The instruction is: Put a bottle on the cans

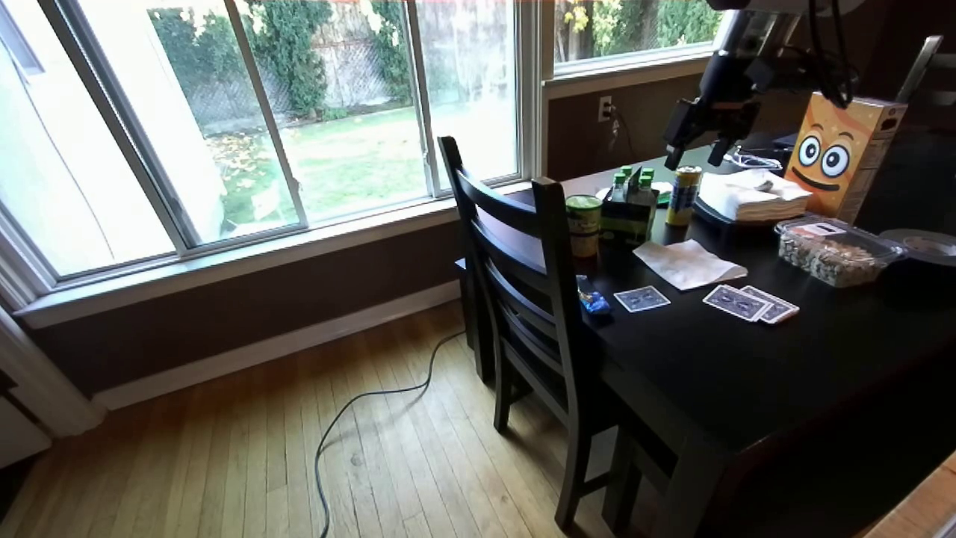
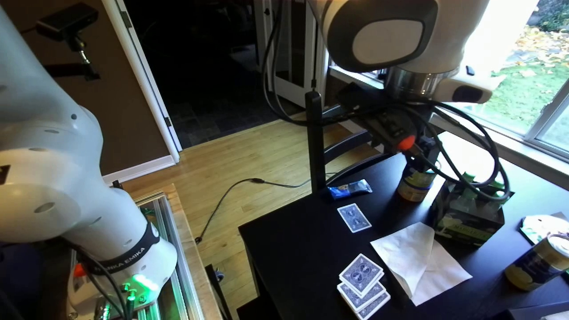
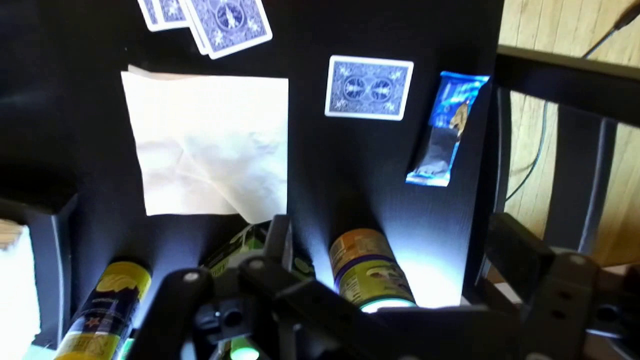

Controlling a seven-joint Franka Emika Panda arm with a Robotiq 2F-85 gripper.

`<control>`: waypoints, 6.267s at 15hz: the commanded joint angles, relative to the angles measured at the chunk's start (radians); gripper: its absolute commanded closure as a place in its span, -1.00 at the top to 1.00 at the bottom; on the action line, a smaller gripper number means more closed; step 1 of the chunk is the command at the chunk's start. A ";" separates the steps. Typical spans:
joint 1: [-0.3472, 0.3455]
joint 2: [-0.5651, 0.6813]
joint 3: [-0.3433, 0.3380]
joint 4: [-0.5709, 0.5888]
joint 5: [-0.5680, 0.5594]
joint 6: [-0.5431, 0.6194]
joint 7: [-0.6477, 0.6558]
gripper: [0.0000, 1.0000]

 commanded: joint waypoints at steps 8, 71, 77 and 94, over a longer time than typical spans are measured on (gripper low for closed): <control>-0.179 0.393 0.154 0.358 0.109 0.253 -0.005 1.00; -0.331 0.636 0.305 0.568 0.061 0.348 -0.001 -0.37; -0.318 0.546 0.291 0.492 0.049 0.359 0.030 -0.86; -0.122 0.007 0.186 -0.012 0.019 0.235 0.076 -0.86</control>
